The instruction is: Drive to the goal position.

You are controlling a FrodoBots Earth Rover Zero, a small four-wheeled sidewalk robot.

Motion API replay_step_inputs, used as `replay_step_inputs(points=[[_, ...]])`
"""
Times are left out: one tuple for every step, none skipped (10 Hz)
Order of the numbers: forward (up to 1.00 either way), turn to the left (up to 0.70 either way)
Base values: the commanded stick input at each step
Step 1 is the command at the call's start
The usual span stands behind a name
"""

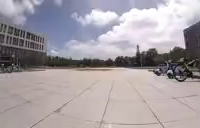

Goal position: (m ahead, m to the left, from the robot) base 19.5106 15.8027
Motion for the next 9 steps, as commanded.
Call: replay_step_inputs(points=[[1.00, 0.25], [1.00, 0.40], [1.00, 0.40], [1.00, 0.40], [1.00, 0.40], [1.00, 0.37], [1.00, 0.14], [1.00, 0.00], [1.00, 0.00]])
